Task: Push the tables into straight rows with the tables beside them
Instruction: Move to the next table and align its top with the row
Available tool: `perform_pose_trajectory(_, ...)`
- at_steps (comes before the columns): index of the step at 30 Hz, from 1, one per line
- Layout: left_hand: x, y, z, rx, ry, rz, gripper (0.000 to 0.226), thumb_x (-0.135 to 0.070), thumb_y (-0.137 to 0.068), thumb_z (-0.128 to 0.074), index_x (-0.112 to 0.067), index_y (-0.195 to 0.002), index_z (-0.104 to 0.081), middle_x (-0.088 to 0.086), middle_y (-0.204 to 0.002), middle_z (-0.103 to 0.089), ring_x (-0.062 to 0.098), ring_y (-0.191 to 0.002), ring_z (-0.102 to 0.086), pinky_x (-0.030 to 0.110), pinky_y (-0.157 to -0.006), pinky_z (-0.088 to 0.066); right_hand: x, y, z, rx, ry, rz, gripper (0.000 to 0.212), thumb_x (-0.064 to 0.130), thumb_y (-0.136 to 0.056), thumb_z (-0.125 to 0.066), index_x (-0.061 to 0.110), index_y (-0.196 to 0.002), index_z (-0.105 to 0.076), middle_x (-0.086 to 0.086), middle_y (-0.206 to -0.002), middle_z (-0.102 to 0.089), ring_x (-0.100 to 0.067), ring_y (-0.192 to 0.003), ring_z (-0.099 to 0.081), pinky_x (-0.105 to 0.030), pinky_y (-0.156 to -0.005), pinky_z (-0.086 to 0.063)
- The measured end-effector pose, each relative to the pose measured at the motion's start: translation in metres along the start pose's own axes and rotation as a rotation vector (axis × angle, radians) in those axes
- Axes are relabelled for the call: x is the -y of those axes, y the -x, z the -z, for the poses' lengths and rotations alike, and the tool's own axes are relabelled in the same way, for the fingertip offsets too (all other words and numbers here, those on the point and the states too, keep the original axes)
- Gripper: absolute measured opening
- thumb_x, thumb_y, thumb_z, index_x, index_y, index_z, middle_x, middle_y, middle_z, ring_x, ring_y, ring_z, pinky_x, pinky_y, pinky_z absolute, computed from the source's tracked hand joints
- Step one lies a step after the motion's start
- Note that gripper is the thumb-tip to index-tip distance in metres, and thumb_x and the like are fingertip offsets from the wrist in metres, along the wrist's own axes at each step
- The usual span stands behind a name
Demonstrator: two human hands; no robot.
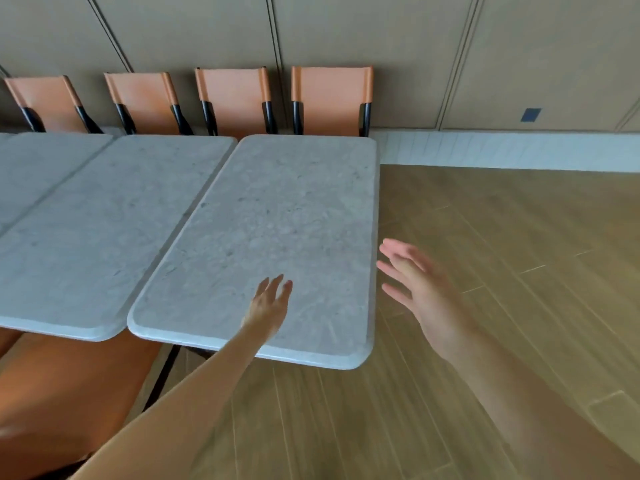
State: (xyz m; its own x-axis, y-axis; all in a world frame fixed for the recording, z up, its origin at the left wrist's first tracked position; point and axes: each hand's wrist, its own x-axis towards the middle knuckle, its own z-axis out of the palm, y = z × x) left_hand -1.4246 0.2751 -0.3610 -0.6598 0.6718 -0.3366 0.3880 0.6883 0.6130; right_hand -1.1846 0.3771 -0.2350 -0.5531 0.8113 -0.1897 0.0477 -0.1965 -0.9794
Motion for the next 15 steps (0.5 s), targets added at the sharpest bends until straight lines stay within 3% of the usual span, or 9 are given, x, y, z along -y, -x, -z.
perform_pose_trajectory(3,-0.072,0.034,0.009,-0.158,0.337,-0.212,0.046,-0.042,-0.107,-0.039,-0.028,-0.15,-0.045,-0.003,-0.156,-0.039,0.014,-0.14,-0.04,0.023,-0.111,-0.029,0.038,0.012,0.015,-0.006,0.036,0.071,0.025,0.023,-0.104,-0.053,0.041,-0.117,-0.064,0.016,-0.132,-0.063,-0.003,-0.125,-0.059,-0.033,-0.105,-0.05)
perform_pose_trajectory(6,-0.131,0.054,0.028,-0.217,0.63,-0.32,0.039,-0.034,-0.108,-0.041,-0.029,-0.147,-0.047,-0.013,-0.142,-0.046,0.0,-0.126,-0.044,0.002,-0.092,-0.031,0.073,0.008,0.026,-0.012,0.052,0.132,0.026,0.023,-0.103,-0.054,0.039,-0.119,-0.066,0.016,-0.132,-0.064,-0.003,-0.124,-0.06,-0.035,-0.106,-0.051)
perform_pose_trajectory(10,-0.181,0.043,0.046,-0.232,0.768,-0.377,0.04,-0.034,-0.109,-0.04,-0.028,-0.148,-0.046,-0.015,-0.142,-0.046,0.0,-0.128,-0.042,0.017,-0.1,-0.031,0.111,-0.022,0.039,-0.011,0.108,0.211,0.029,0.021,-0.103,-0.057,0.031,-0.128,-0.067,0.017,-0.13,-0.066,-0.002,-0.122,-0.062,-0.034,-0.103,-0.052)
perform_pose_trajectory(15,-0.212,-0.006,0.054,-0.337,0.769,-0.389,0.034,-0.034,-0.108,-0.042,-0.033,-0.142,-0.046,-0.015,-0.141,-0.042,0.005,-0.133,-0.04,0.018,-0.098,-0.031,0.143,-0.085,0.038,0.075,0.196,0.26,0.031,0.021,-0.103,-0.058,0.03,-0.132,-0.065,0.019,-0.131,-0.064,0.004,-0.12,-0.06,-0.029,-0.101,-0.053)
